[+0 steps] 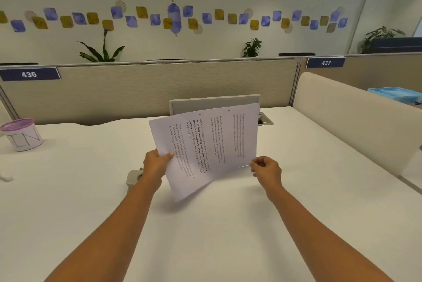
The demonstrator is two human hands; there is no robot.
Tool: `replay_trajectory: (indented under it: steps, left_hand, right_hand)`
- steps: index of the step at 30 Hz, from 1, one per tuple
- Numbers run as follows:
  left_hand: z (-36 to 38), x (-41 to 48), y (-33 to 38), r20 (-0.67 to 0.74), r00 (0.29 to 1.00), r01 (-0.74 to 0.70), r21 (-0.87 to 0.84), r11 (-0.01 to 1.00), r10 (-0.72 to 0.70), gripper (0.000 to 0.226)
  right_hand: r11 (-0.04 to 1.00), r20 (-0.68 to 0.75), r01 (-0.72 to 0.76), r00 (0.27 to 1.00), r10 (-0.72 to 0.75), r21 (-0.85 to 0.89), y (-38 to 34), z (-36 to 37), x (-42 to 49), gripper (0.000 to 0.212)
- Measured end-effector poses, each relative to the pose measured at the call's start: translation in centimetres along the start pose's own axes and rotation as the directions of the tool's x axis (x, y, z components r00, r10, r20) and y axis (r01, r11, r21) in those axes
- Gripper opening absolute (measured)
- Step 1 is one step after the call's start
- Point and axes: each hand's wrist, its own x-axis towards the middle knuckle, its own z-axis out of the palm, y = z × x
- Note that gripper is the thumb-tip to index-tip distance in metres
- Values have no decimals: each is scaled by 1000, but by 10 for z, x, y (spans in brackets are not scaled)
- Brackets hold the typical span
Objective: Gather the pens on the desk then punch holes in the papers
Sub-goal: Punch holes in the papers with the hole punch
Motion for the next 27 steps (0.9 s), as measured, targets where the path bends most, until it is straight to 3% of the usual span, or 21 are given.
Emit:
replay_trajectory:
  steps: [3, 8, 10, 12, 15, 18, 23, 27]
  left_hand:
    - [9, -1, -5, -25, 999, 35, -77, 996, -37, 32]
    - [25, -7, -10, -90, 988, 97, -285, 954, -128, 34]
    - [31, -11, -12, -97, 984, 109, -354, 929, -152, 35]
    - [37, -14, -14, -105, 981, 111, -387, 916, -163, 37]
    - [42, -17, -17, -84, 982, 120, -407, 906, -167, 39]
    - [41, -16, -20, -48, 983, 145, -401, 905, -179, 39]
    - [32, -8, -27, -56, 971, 198, -359, 912, -233, 49]
    - [30, -2, -38, 15, 957, 284, -224, 932, -288, 69]
  right_hand:
    - [993, 209, -114, 971, 115, -17, -7, 10, -9, 11]
    - [949, 502, -293, 808, 309, -112, -23, 31, -28, 41]
    - [931, 598, -357, 731, 329, -76, -27, 38, -34, 42]
    - [915, 651, -401, 703, 285, 32, -29, 46, -37, 39]
    - [903, 609, -391, 764, 211, 178, -30, 53, -35, 37]
    - [916, 538, -357, 816, 212, 181, -32, 51, -29, 33]
    - [973, 428, -211, 873, 233, -98, -32, 36, -7, 36]
    - [928, 327, -107, 916, 231, -356, -26, 22, 14, 35]
